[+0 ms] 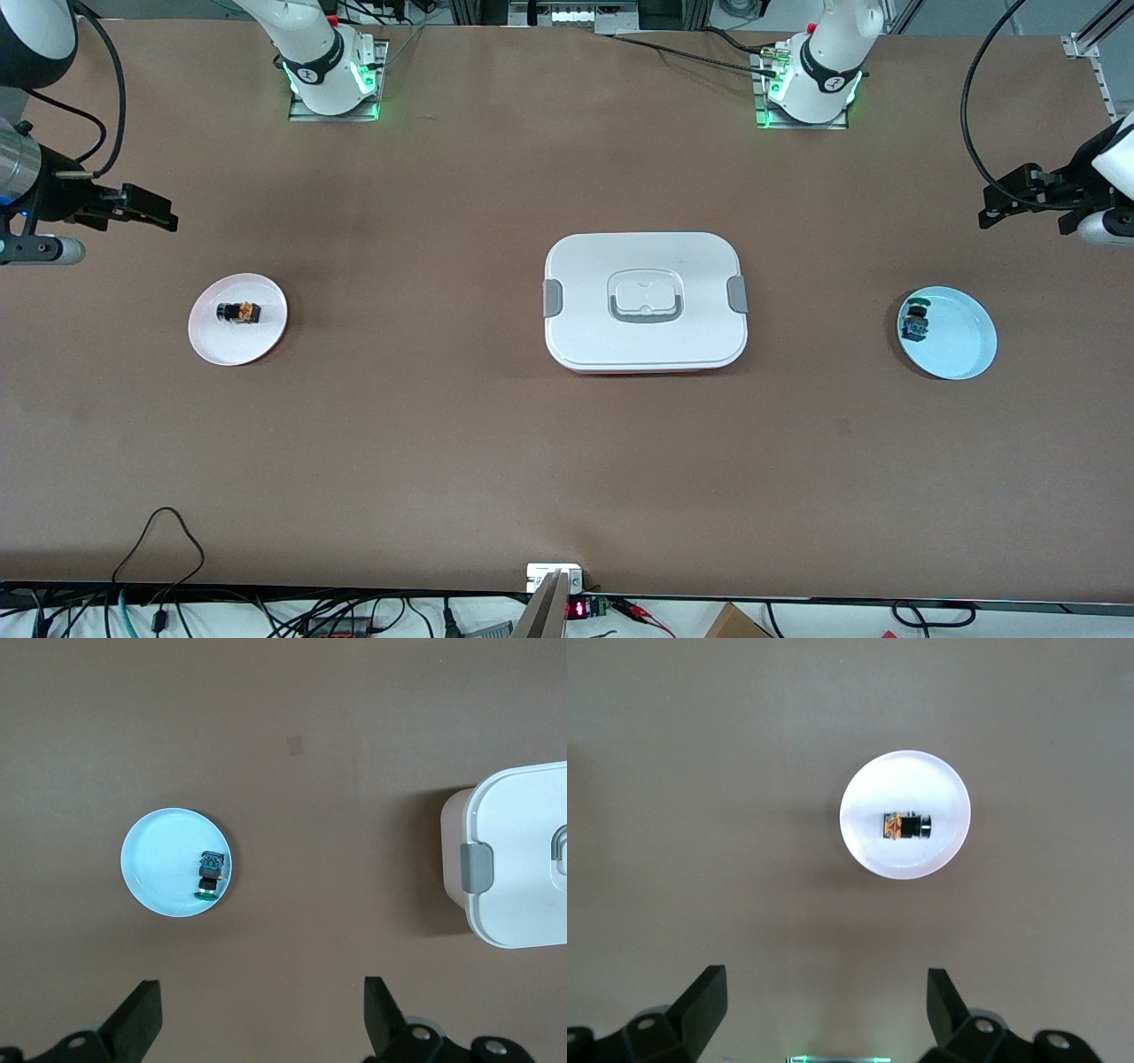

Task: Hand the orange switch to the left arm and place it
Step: 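Lower the right gripper over the orange switch on the white plate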

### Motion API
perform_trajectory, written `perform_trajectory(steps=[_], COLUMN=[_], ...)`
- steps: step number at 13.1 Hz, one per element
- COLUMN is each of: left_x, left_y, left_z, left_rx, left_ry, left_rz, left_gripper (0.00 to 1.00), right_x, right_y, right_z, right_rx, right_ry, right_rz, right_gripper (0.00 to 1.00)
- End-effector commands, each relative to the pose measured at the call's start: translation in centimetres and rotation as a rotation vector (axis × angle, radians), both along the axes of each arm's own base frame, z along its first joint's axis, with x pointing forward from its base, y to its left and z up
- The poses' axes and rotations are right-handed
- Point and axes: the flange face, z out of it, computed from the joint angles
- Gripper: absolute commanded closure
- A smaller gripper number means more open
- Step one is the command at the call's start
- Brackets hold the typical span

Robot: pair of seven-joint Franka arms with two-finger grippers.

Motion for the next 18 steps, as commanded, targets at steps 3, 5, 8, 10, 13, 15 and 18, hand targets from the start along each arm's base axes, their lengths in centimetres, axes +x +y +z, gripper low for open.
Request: perform_trajectory(steps=[3,5,8,10,13,15,18], left_x=[-0.6,-0.6,-0.6,-0.6,-0.6,-0.6,-0.6], left_y=[0.0,0.1,0.1,0.1,0.1,0.1,0.1], left_z=[0.5,0.5,0.5,0.5,0.5,0.5,0.5], left_rx=[0.005,0.005,0.005,0.005,0.005,0.005,0.005], left_ry=[-0.009,-0.009,-0.009,-0.009,-0.009,-0.009,-0.009], left_rz=[-0.023,-0.022,-0.022,-0.022,-0.022,-0.022,-0.022], left_gripper=[0.00,0.00,0.00,0.00,0.00,0.00,0.00], right_x=[2.5,3.1,4.2,4.8,4.5,3.7,2.6], right_y=[-0.4,-0.4,-0.3,0.0,-0.1,-0.4,-1.0], right_z=[-3.4,-4.9,-7.5,-9.1,-12.2,-14.8,-17.8], right_rx=[-0.041,-0.042,-0.044,-0.044,-0.047,-0.047,-0.047], right_ry=[0.009,0.021,0.030,0.012,-0.008,-0.019,-0.011], right_rz=[-0.005,-0.002,-0.001,0.008,0.011,0.007,-0.002], right_gripper=[0.00,0.00,0.00,0.00,0.00,0.00,0.00])
